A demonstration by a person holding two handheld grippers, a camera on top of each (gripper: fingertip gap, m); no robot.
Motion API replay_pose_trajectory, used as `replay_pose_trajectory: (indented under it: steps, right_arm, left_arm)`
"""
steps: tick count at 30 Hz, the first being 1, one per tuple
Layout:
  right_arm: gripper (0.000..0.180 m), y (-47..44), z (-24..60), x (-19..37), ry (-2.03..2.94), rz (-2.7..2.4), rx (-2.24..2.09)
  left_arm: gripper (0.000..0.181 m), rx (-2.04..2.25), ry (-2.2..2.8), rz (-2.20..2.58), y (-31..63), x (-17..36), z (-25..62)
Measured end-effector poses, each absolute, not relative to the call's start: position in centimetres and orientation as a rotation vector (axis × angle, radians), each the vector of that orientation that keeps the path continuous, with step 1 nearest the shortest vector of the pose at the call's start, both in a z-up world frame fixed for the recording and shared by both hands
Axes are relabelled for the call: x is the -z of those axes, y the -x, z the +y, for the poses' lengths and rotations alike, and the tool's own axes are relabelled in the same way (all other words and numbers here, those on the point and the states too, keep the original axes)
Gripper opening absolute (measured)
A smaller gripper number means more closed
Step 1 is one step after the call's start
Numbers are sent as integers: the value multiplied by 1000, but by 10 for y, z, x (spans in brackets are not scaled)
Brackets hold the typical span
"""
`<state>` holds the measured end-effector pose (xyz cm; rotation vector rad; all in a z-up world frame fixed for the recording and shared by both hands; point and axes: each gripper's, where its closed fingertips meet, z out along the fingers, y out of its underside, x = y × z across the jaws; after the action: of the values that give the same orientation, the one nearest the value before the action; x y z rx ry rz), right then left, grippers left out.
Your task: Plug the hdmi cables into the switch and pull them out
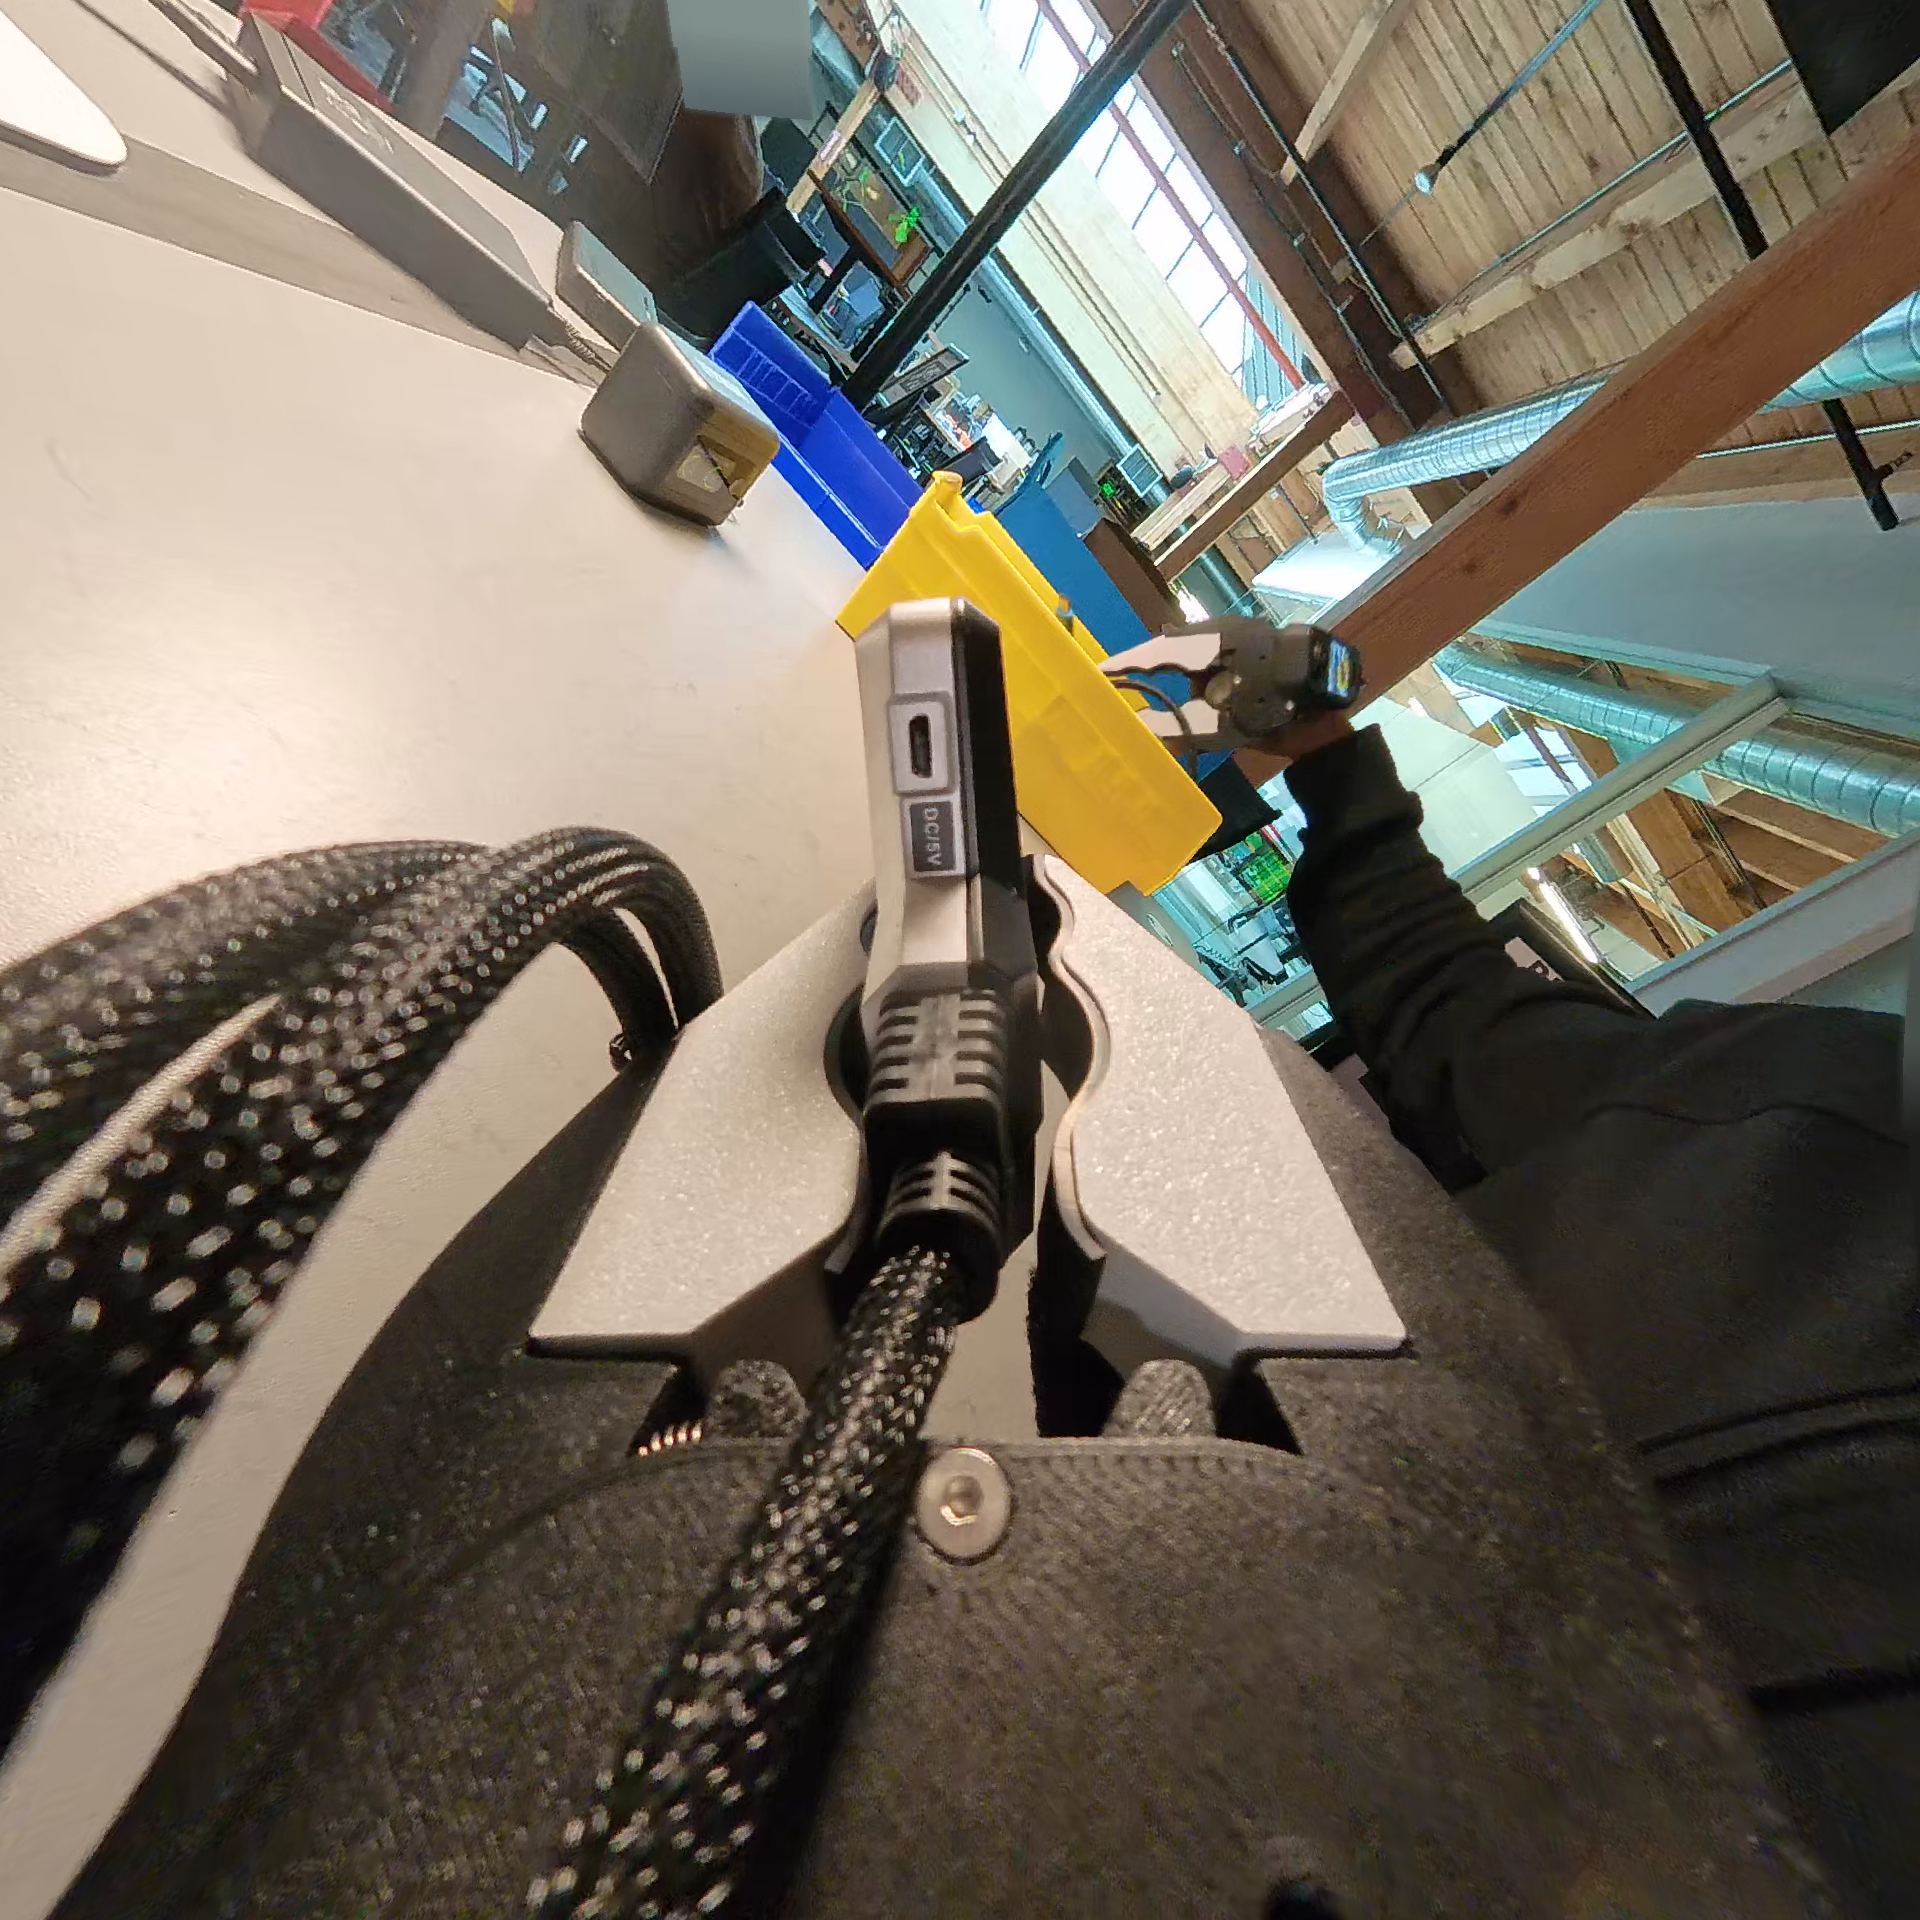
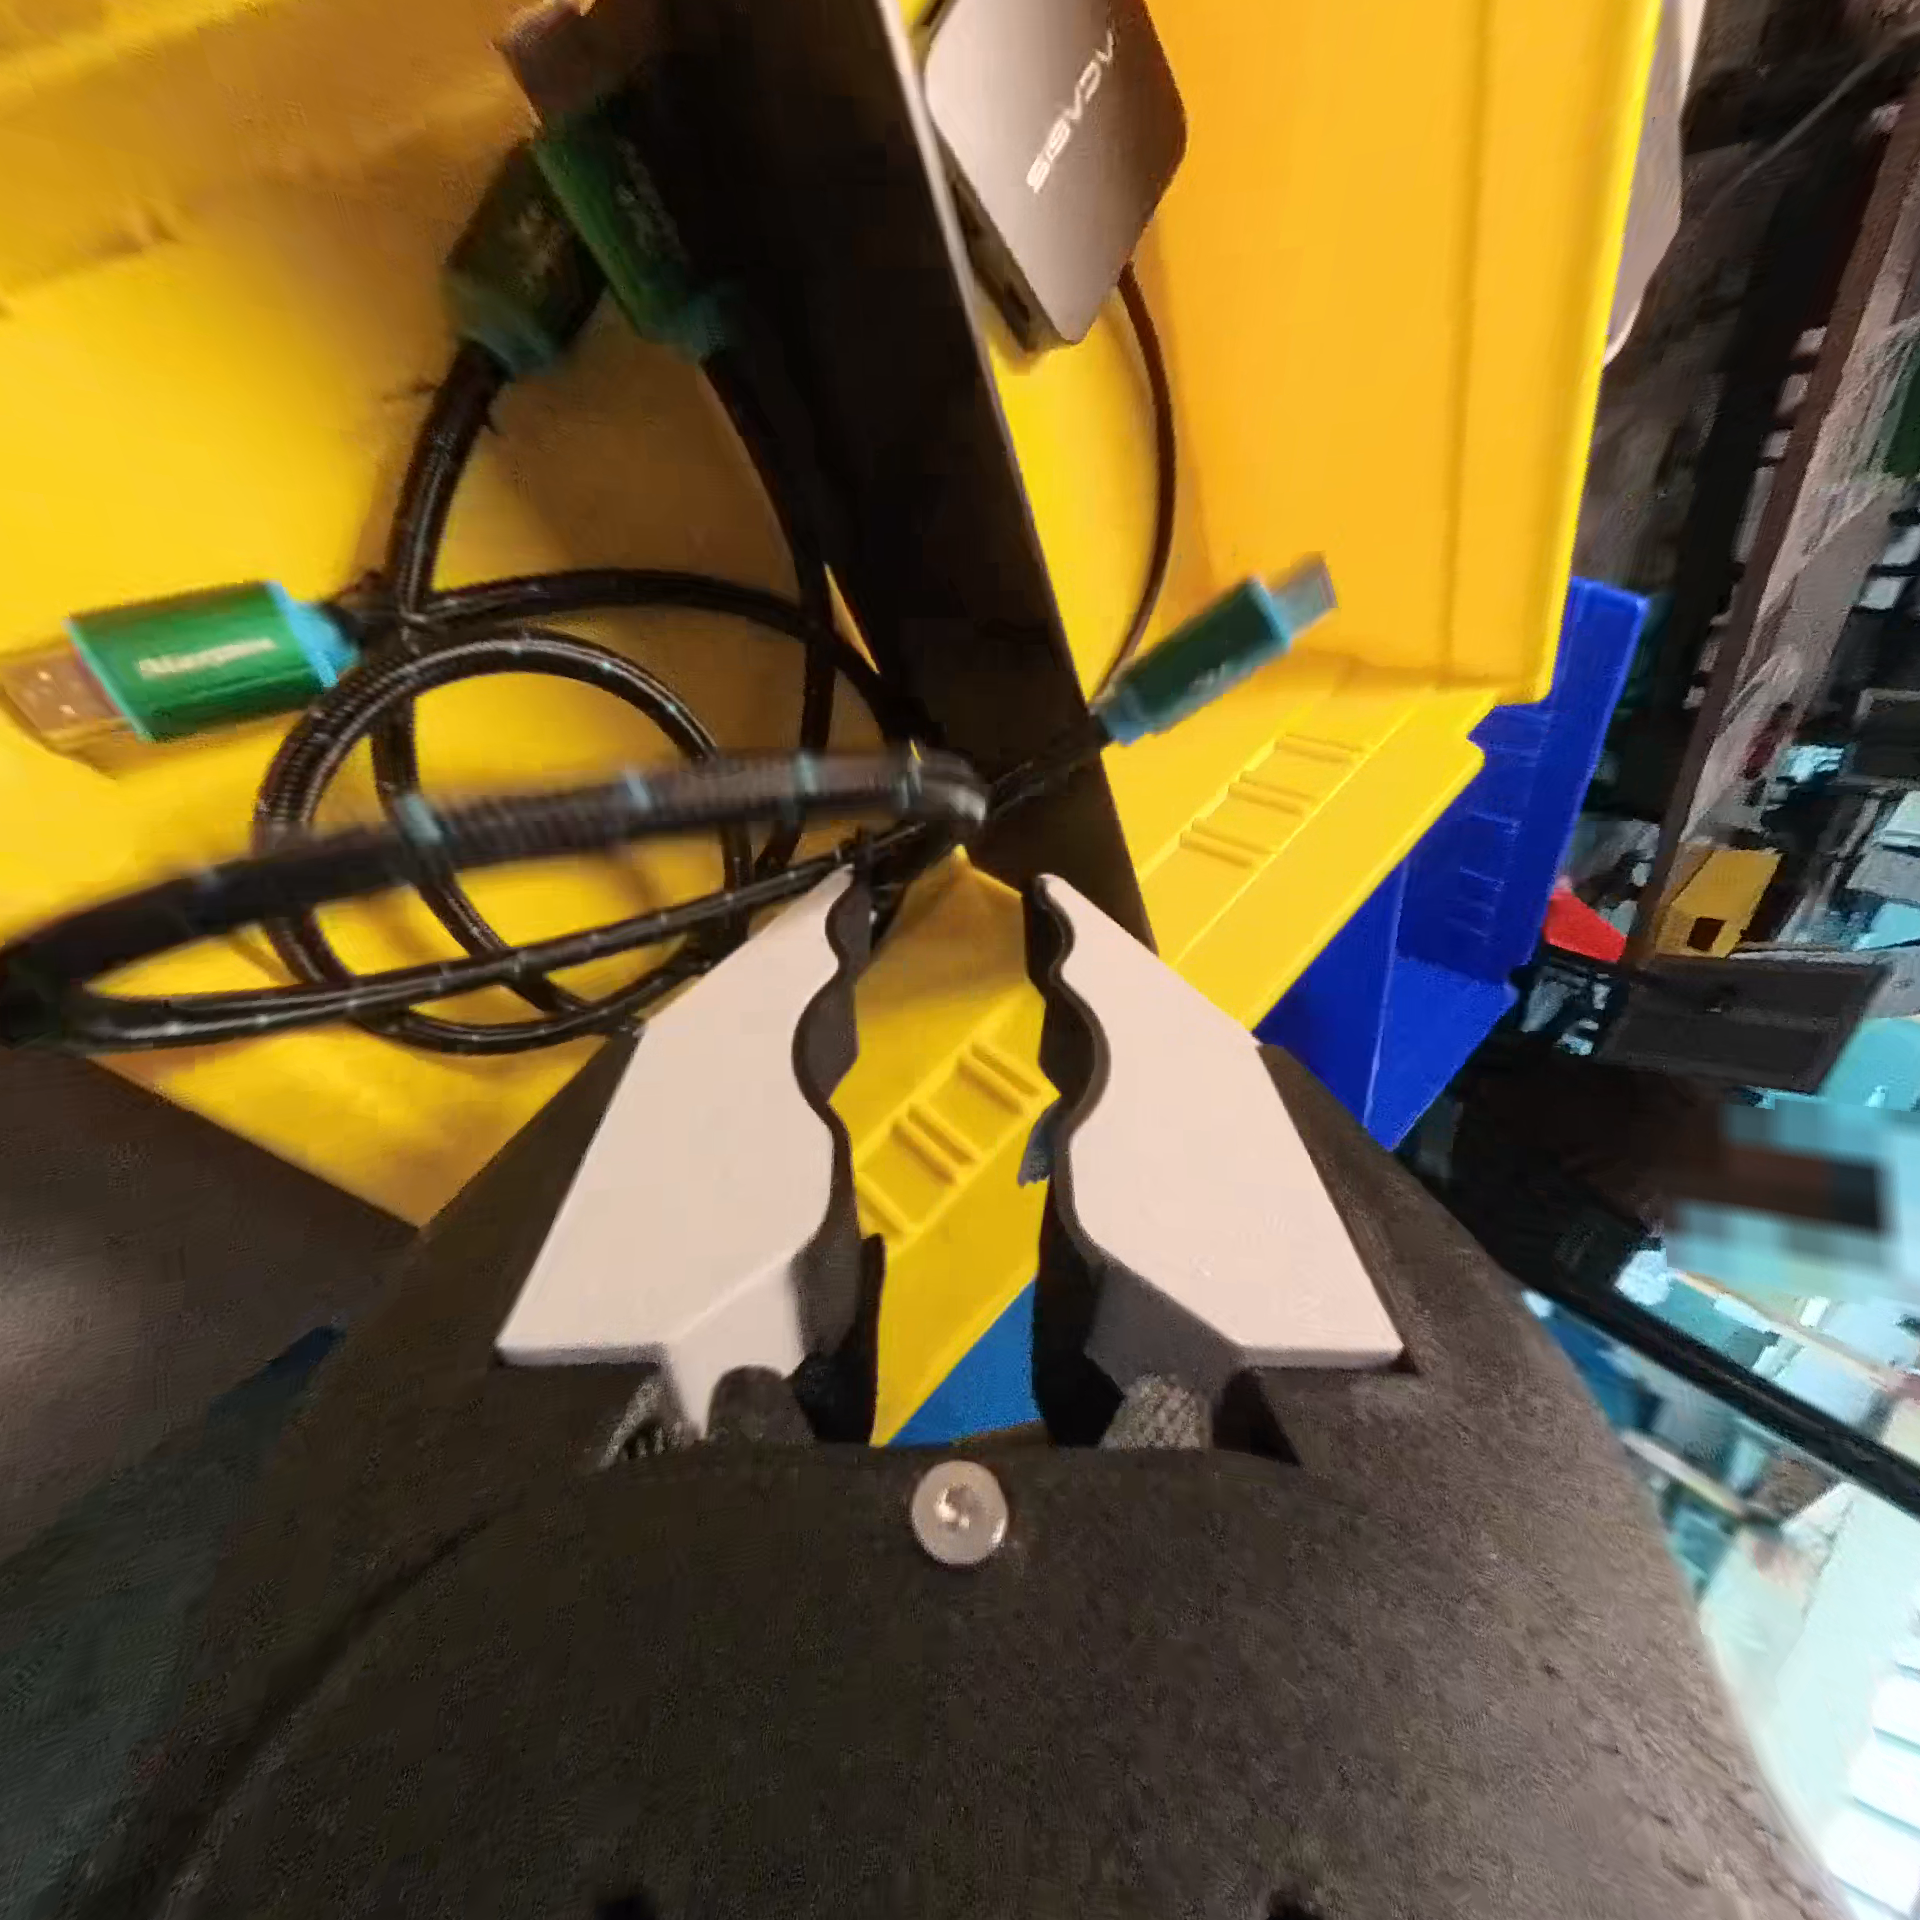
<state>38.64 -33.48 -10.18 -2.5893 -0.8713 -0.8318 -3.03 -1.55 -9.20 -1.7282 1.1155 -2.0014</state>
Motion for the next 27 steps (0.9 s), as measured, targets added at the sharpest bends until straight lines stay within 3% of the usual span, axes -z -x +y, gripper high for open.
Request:
replay_pose_trajectory:
  steps: [9,14,15,16,27]
  right_arm:
    - [32,-402,-314,63,2551,-441,591]
    - [39,-423,-302,87,2609,-231,522]
    - [38,-423,-299,91,2608,-249,530]
    - [24,-418,-294,89,2574,-296,530]
    - [22,-338,-269,90,2378,-743,442]
  left_arm:
    - [22,2011,1724,1132,31,92,-17]
    - [22,2005,1722,1139,31,92,-18]
    - [23,2004,1722,1139,31,92,-18]
    - [23,2003,1722,1139,31,92,-18]
    - [22,2004,1725,1136,31,92,-17]
